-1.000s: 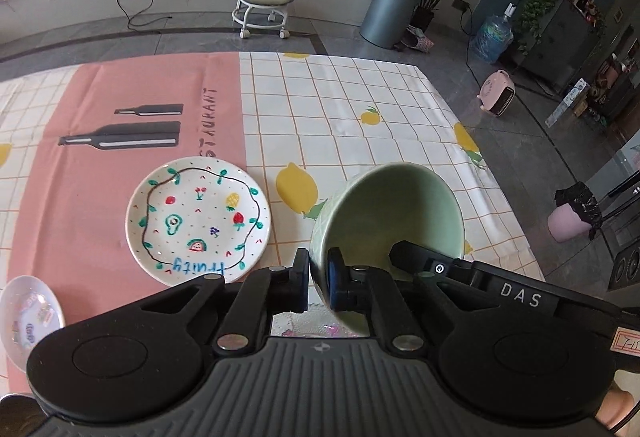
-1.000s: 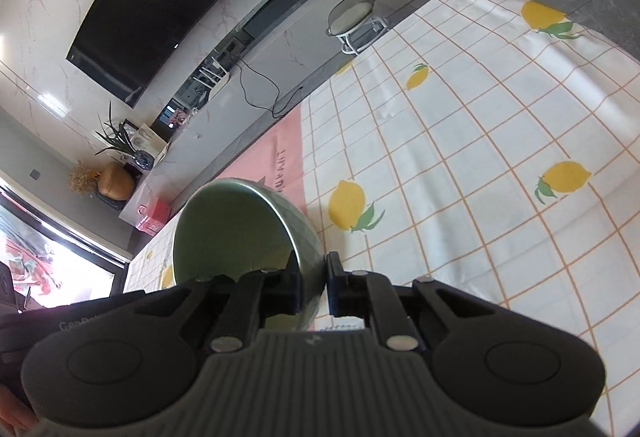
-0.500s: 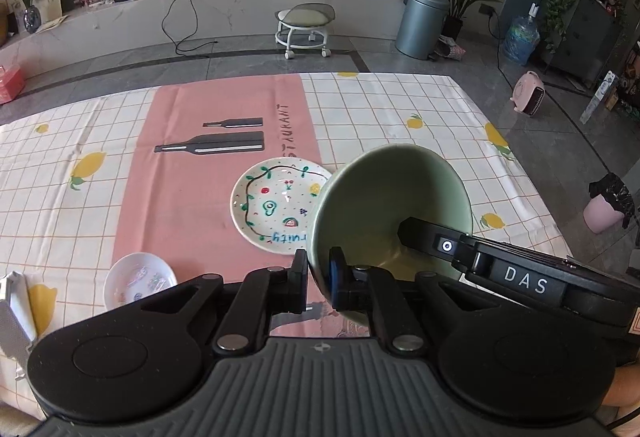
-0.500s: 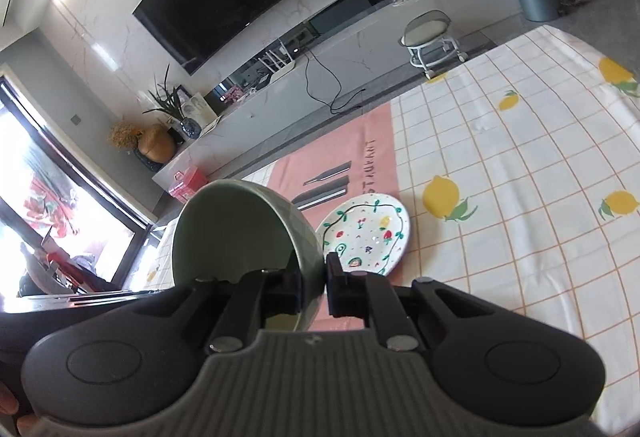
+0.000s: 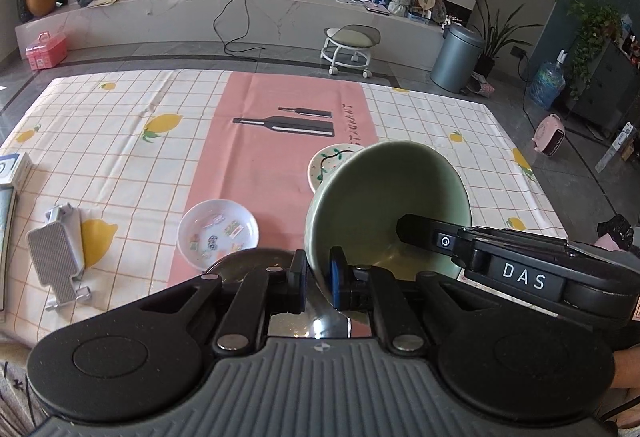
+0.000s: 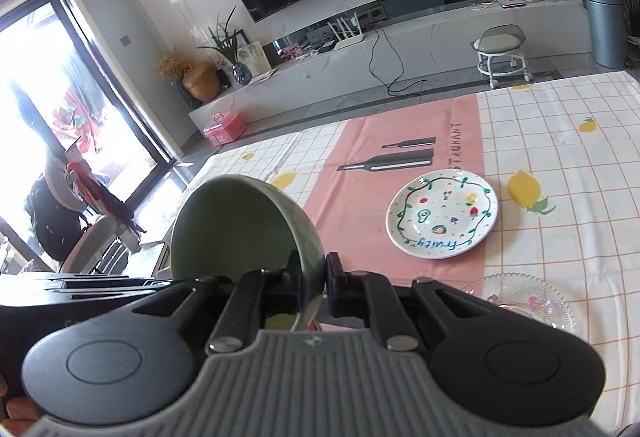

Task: Organize plates and bowls
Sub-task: 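Lift the green bowl with both grippers and carry it over the steel bowls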

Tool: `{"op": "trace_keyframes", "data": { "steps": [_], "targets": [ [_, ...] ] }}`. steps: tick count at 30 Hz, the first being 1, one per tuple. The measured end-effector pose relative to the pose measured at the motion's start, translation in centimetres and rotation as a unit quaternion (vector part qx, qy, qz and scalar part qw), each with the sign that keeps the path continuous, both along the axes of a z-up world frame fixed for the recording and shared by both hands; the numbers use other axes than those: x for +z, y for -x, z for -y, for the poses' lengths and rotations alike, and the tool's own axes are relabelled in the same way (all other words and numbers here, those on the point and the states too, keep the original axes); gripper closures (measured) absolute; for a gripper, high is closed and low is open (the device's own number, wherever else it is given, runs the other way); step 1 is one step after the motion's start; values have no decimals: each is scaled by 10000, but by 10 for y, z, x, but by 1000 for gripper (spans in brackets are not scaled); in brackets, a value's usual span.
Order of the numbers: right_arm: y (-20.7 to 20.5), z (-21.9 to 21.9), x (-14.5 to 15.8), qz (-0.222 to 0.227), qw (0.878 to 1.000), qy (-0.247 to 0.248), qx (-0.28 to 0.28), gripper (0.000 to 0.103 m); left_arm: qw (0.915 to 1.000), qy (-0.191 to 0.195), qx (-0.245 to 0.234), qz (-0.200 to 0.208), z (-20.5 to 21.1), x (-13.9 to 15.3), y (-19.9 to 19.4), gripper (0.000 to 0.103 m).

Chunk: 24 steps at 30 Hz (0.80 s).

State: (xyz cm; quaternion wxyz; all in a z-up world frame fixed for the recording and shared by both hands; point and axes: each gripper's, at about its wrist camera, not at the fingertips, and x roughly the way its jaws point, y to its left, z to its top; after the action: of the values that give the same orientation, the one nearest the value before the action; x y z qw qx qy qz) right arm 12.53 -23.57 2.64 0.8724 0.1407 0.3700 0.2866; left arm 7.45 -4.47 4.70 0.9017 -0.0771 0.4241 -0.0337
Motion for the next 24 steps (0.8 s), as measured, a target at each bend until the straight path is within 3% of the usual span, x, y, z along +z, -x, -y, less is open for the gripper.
{"op": "trace_keyframes", "data": {
  "steps": [14, 24],
  "targets": [
    [10, -52, -31, -439, 9959, 490, 626, 94, 9974, 289, 516, -408, -44, -41, 30, 90],
    [11, -72, -47, -558, 9917, 852, 789, 94, 9963, 253, 652, -505, -51, -59, 36, 89]
  ]
}}
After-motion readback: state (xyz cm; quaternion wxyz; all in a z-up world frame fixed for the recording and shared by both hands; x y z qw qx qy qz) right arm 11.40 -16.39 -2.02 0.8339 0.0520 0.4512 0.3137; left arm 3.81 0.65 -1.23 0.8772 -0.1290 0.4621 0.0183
